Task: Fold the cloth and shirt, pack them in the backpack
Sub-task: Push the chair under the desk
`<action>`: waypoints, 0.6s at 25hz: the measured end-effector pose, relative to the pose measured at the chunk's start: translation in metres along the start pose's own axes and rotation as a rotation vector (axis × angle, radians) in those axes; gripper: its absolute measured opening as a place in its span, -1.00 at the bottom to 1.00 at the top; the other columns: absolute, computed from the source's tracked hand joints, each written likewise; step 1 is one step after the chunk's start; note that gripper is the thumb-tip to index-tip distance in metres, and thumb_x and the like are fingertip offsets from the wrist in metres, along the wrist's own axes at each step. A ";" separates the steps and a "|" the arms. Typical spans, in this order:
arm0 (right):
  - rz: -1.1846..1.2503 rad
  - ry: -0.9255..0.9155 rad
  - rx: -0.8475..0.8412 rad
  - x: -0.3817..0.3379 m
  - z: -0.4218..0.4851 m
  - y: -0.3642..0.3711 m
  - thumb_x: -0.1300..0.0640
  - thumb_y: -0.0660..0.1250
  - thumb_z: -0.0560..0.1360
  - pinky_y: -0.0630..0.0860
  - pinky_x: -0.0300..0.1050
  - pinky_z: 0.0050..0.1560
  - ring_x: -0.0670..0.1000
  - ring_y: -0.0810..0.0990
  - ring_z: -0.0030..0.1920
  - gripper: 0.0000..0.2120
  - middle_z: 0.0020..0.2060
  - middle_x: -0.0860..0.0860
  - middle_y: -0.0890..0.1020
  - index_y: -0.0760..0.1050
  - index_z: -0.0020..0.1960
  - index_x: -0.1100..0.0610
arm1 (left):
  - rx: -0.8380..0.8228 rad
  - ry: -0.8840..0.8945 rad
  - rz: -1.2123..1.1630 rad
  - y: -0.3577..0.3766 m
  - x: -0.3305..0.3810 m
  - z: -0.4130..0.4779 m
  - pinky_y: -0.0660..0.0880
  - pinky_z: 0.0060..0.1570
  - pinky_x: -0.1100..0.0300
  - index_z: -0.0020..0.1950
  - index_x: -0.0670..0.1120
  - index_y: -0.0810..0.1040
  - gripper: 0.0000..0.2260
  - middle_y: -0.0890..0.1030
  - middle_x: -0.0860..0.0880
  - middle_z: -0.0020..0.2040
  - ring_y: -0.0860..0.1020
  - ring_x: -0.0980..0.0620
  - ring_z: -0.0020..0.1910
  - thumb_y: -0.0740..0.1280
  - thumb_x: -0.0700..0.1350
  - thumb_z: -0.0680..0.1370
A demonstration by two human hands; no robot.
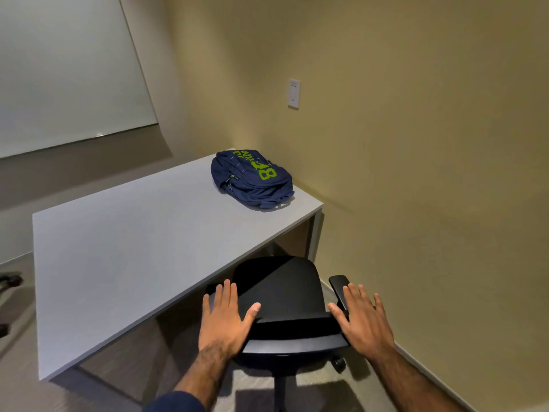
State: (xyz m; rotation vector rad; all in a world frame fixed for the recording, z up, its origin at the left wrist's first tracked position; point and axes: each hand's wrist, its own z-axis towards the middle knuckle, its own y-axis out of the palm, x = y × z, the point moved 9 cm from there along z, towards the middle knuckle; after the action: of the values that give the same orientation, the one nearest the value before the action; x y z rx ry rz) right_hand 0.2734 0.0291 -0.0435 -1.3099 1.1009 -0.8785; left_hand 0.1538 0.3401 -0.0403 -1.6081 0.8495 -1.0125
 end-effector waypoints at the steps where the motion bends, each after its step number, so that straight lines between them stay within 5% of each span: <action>1: -0.001 -0.013 -0.003 -0.002 0.007 -0.001 -0.52 -0.52 0.40 -0.17 0.11 0.60 -0.05 -0.09 0.63 0.02 0.64 -0.07 0.03 -0.02 0.66 0.02 | 0.006 -0.012 -0.005 -0.001 0.000 0.003 -0.32 0.59 -0.08 0.66 -0.06 -0.21 -0.09 -0.24 0.00 0.66 -0.25 0.03 0.64 -0.38 0.49 0.47; 15: 0.027 -0.330 -0.036 0.000 0.161 -0.019 -0.48 -0.37 0.50 -0.20 0.06 0.59 -0.03 -0.12 0.63 -0.09 0.65 -0.05 -0.02 -0.12 0.66 0.05 | 0.094 -0.301 -0.042 -0.002 0.030 0.063 -0.32 0.59 -0.06 0.66 -0.08 -0.23 -0.15 -0.27 0.01 0.65 -0.27 0.07 0.63 -0.29 0.45 0.54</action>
State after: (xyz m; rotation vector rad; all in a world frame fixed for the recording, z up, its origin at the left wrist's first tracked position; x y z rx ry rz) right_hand 0.4286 0.0738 -0.0355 -1.4075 0.8755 -0.5975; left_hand 0.2242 0.3375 -0.0406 -1.6509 0.5583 -0.8000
